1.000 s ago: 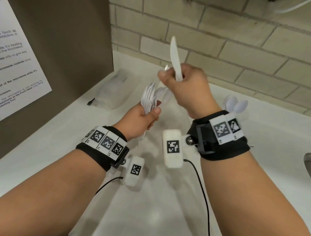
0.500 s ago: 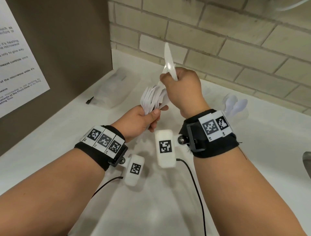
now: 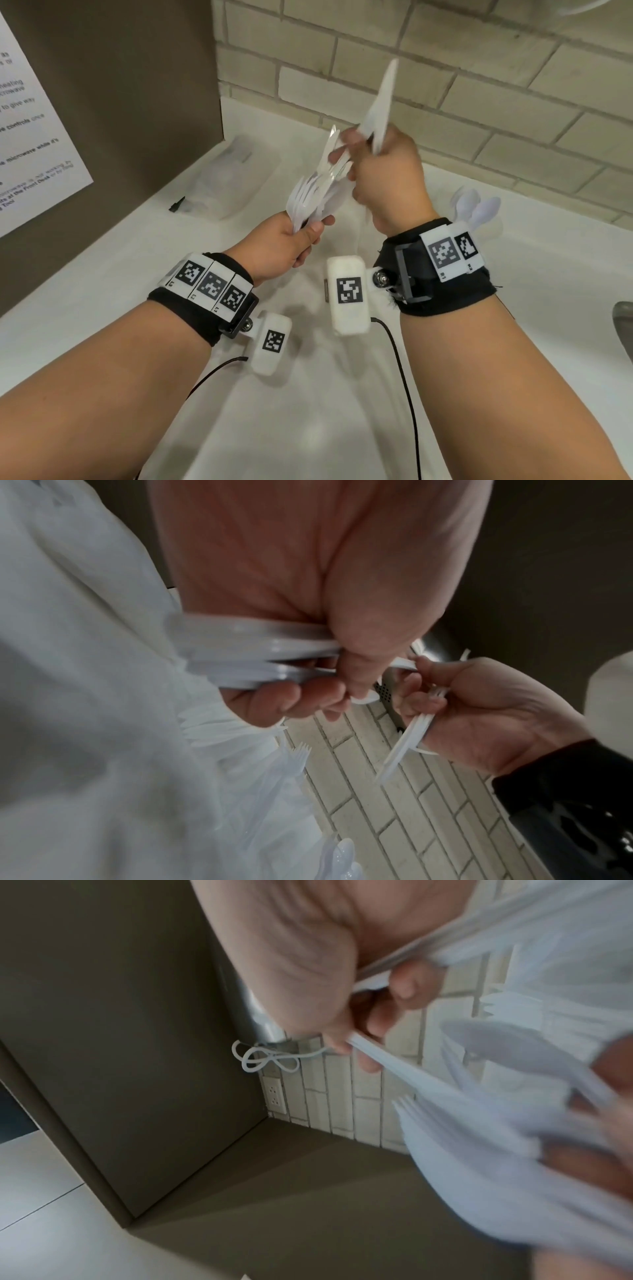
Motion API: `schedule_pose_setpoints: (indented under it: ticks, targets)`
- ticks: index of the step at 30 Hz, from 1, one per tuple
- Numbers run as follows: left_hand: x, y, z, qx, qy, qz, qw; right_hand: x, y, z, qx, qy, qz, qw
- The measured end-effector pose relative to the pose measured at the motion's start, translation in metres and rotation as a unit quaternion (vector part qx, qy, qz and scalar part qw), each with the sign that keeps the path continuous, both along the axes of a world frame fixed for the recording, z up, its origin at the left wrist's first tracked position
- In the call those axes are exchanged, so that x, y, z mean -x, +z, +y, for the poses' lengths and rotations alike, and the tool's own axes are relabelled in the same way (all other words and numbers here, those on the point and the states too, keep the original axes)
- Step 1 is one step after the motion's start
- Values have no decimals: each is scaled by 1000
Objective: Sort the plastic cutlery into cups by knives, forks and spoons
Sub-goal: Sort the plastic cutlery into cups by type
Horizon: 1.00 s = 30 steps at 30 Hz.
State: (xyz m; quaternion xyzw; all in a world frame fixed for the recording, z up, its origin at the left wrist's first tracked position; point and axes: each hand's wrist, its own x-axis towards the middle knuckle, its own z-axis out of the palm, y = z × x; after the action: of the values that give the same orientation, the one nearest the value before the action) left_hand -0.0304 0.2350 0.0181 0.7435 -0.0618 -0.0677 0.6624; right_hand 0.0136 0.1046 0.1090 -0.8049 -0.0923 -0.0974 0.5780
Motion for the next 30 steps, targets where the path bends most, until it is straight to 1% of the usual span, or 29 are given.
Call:
schedule_pose_setpoints:
  ticks: [3,5,7,8,10,12,15,18,20,22,24,26,30]
  targets:
    - [-3,-6,5,-23,40,22,999,-12,16,-13,-113,-70,-53,990]
    - [-7,-10,9,-26,85,28,996,-20,24,-19,-153,-69,-81,982]
    - [-11,-12,13,-28,126,33,991,-35,24,-19,-154,-62,-102,981]
    - [-12,-13,14,-28,138,36,989,-45,21,-16,-137,-59,-118,982]
    - [-15,-15,17,-18,150,40,988,-66,15,-10,-94,-46,-146,984]
    - [-16,-18,18,-5,146,50,988,-87,7,-3,-92,-25,-149,984]
    - [-21,-22,19,7,132,57,990,-114,-2,11,-118,-2,-121,986]
    - [-25,-23,20,26,129,64,989,-139,-19,23,-126,-25,-86,988]
    - [-28,-25,20,36,129,71,988,-154,-35,28,-130,-38,-37,990]
    - [-31,-26,20,49,128,78,987,-163,-50,30,-138,-25,37,989]
    - [-34,-27,20,53,127,83,987,-168,-59,27,-87,-29,85,992]
    - [-36,-29,20,52,129,86,987,-170,-60,22,-60,-34,96,993]
    - [-38,-28,15,55,129,85,986,-164,-45,10,-69,-34,84,993]
